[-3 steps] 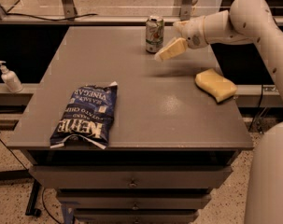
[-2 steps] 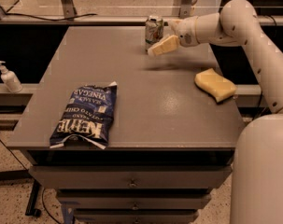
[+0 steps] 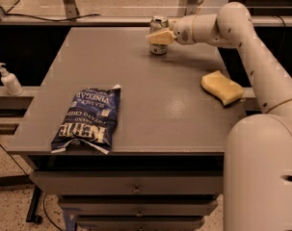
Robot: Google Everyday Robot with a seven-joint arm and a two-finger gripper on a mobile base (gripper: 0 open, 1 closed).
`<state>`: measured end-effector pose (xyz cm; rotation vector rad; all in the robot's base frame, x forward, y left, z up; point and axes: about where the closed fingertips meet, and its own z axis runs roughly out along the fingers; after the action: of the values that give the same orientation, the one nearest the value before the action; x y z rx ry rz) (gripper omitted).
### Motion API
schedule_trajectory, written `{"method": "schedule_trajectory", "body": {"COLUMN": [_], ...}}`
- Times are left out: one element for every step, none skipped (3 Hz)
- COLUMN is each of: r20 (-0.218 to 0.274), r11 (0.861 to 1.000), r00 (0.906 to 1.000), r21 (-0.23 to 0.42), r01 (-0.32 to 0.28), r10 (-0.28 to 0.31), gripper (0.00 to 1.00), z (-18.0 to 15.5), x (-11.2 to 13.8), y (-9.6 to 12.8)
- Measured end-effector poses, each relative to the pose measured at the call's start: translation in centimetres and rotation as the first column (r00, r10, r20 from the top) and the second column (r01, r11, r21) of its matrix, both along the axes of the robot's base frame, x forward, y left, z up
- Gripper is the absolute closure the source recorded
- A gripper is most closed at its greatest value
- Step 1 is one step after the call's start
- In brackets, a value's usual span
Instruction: Move 7up can near blue chip bag
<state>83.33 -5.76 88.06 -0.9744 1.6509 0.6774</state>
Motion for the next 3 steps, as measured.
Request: {"method": "schedule_trajectory", "body": {"r20": [-0.019,-0.035,-0.046], "r11": [1.0,0.999,0.994], "r00": [0.9996,0.9993,0.9934], "r21": [0.019,0.037,0.046], "r01": [0.019,-0.01,-0.103], "r10": [-0.019,0.012,0.106], "gripper": [0.65,0.87,1.0], "z": [-0.1,0.4,1.7], "x": [-0.2,-2.4,-7.4], "y": [-0.4,-0.9,-0.6]}}
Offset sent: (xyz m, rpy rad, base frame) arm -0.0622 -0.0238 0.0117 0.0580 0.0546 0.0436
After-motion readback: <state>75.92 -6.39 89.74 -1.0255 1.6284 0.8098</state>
